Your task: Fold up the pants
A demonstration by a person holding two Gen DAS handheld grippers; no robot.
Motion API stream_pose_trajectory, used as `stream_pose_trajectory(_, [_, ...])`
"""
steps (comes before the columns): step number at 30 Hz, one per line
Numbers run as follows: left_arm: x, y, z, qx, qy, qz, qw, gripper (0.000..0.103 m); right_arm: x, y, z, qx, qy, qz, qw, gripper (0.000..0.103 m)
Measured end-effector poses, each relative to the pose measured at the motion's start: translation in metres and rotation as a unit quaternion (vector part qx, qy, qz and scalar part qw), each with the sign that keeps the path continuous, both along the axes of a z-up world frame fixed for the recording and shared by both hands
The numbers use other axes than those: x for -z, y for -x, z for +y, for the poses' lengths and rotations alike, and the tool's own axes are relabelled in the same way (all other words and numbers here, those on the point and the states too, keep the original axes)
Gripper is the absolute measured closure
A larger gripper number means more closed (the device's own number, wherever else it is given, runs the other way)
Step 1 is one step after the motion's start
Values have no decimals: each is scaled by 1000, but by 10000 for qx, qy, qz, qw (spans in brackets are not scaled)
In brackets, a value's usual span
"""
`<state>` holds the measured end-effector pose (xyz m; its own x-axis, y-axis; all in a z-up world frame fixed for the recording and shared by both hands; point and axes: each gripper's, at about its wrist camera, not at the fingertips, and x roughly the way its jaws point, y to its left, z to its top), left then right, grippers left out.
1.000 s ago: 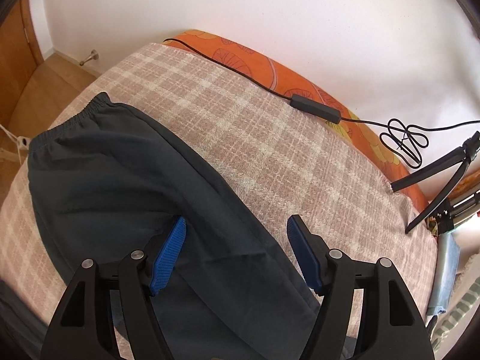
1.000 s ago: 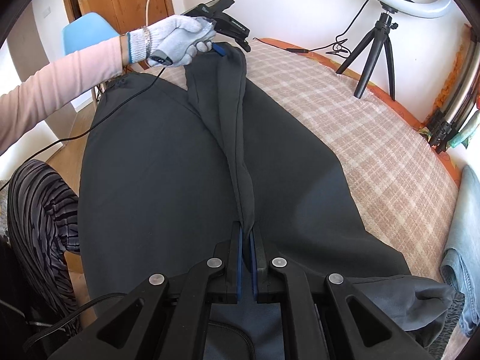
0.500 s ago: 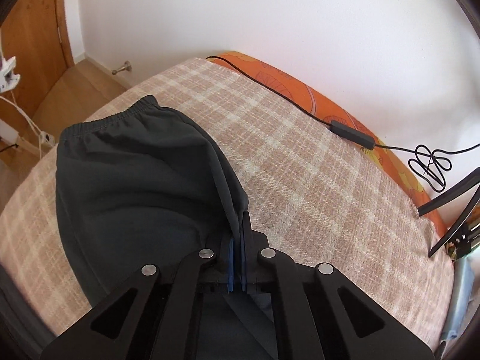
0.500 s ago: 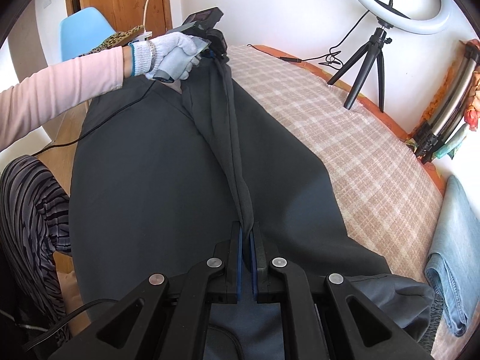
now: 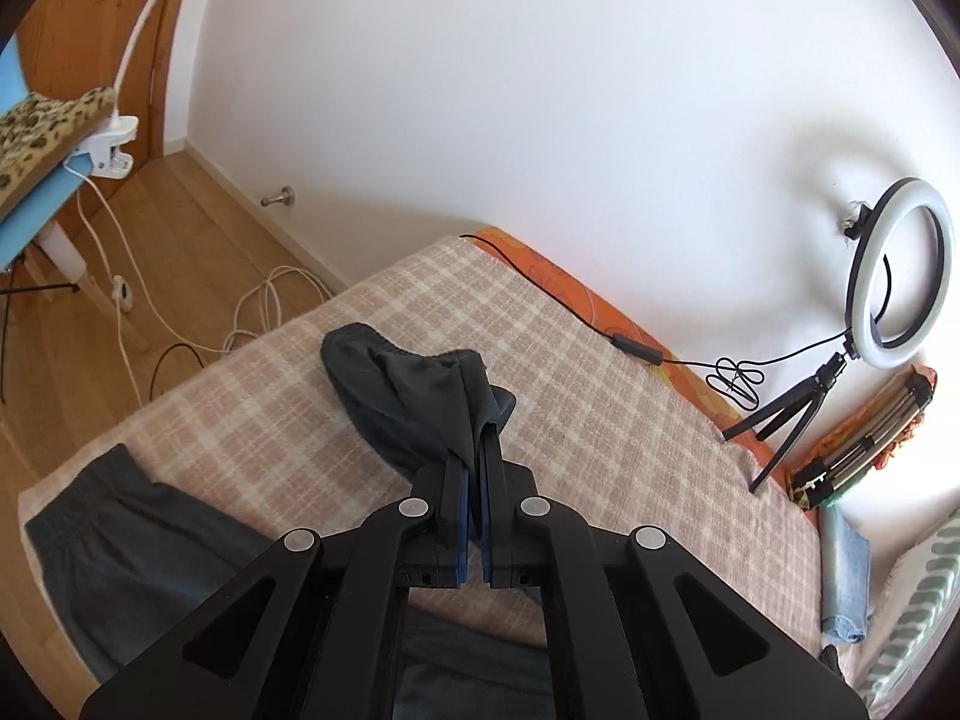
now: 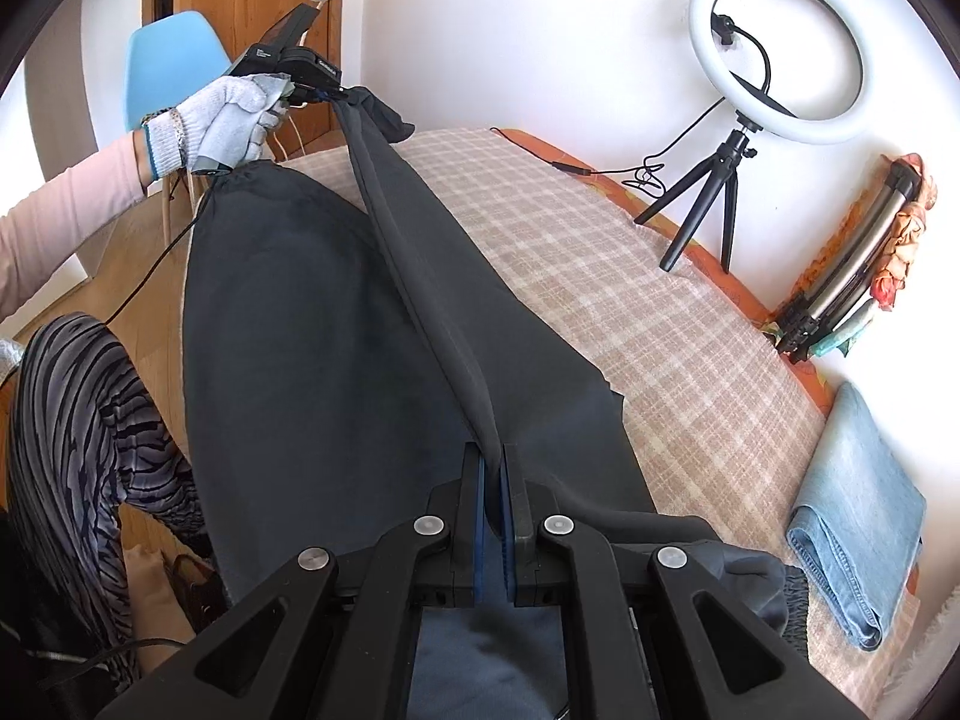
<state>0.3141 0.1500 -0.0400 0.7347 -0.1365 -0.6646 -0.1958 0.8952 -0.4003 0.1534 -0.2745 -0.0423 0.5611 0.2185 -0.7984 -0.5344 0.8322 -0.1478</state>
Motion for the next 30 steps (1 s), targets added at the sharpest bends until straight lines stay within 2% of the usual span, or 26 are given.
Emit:
stream_pose_trajectory(3, [1, 48, 16, -46, 73, -119, 9999, 102, 0, 22, 6, -71, 25, 54, 10000, 101])
stream_pose_trajectory(7, [26, 99, 31, -104, 224, -21, 9997, 102, 13, 55, 19, -222, 139, 286, 9992, 101])
stream_pose_trajectory(11, [61, 133, 38, -117, 272, 260, 9992, 102, 36, 79, 27, -270, 130, 630, 9976, 101])
stream_pose_trajectory(17, [98, 162, 50, -62, 261, 610, 9978, 101, 66, 87, 34, -265, 244, 989, 9944, 101])
stream_pose_trajectory(18, [101, 164, 51, -17, 262, 664, 9974, 99, 69, 87, 35, -256, 237, 1036, 9940, 101])
stream_pose_trajectory(20, [99, 172, 58, 15, 230, 633, 9977, 85, 73, 85, 35, -284, 207, 1166, 9926, 100])
stream_pose_trajectory(22, [90, 178, 60, -18, -6, 525, 9986, 68, 71, 84, 35, -294, 165, 1176, 9925, 98])
stream_pose_trajectory(23, [83, 178, 62, -11, -105, 429, 9990, 65, 69, 85, 37, -296, 113, 1217, 9921, 94])
stream_pose_trajectory(24, [78, 179, 65, -15, -209, 359, 9991, 65, 66, 84, 36, -254, 79, 1213, 9923, 92])
stream_pose_trajectory(26, [65, 174, 67, -5, -370, 232, 9990, 65, 60, 82, 35, -187, -85, 1192, 9927, 79])
stream_pose_trajectory(27, [61, 170, 69, 46, -414, 196, 9989, 65, 56, 80, 35, -146, -180, 1165, 9929, 77])
stream_pose_trajectory(30, [47, 155, 62, 339, -620, 115, 9974, 54, 44, 75, 33, 5, -442, 977, 9942, 70])
